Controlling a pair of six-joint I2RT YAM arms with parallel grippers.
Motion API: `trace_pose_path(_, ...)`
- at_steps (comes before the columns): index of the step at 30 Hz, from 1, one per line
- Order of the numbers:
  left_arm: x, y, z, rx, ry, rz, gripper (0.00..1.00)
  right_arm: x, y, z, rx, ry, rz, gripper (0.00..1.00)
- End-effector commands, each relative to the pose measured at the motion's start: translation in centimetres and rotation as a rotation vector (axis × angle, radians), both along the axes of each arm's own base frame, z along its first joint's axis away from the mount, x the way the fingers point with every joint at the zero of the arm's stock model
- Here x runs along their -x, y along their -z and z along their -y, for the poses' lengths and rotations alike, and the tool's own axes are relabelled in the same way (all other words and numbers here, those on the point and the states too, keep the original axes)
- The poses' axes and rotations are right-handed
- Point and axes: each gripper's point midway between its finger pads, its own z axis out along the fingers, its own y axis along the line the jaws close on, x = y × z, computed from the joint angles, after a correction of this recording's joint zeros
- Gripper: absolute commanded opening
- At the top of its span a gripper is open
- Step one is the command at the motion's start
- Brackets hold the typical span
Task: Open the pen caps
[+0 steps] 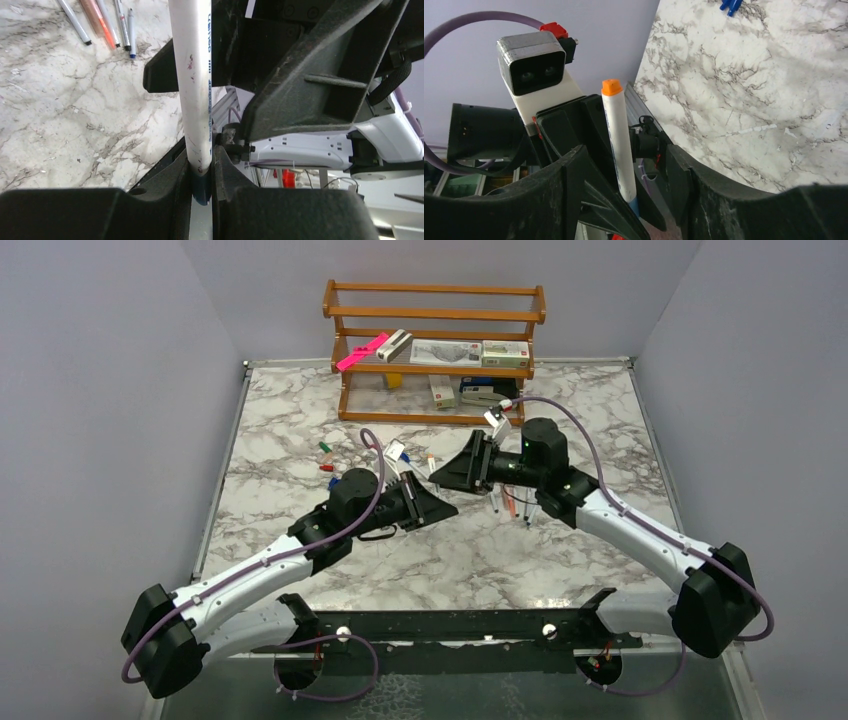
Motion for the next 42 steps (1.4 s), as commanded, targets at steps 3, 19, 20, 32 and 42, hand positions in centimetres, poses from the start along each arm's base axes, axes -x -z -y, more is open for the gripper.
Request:
trace_pose_path(3, 2.7, 0.1, 0.9, 0.009, 0.180, 0.035, 0.00, 1.1, 1.2, 1.0, 0.060, -0.018, 0.023, 0.60)
trace_pose_path(19, 3.7, -0.3, 2.4, 0.045, 0.298, 0.041, 0.00, 2.0, 2.0, 1.1, 0.072, -0.053, 0.001, 0.34)
trace_pose_path(20, 3.6, -0.3, 2.4, 0.045, 0.298, 0.041, 0.00, 2.1, 2.3, 1.2, 0.078, -0.054, -0.004, 0.36)
trace_pose_path(32, 3.6, -0.1, 2.5, 0.050, 0.300, 0.025, 0.00, 2.9, 3.8, 1.9, 0.088, -0.036, -0.026, 0.05)
trace_pose_path(42, 4.7, 1.5, 1.8, 0.035, 0.314, -0.020, 0.00, 0.8, 3.9, 2.2, 0.114, 0.042, -0.032, 0.01)
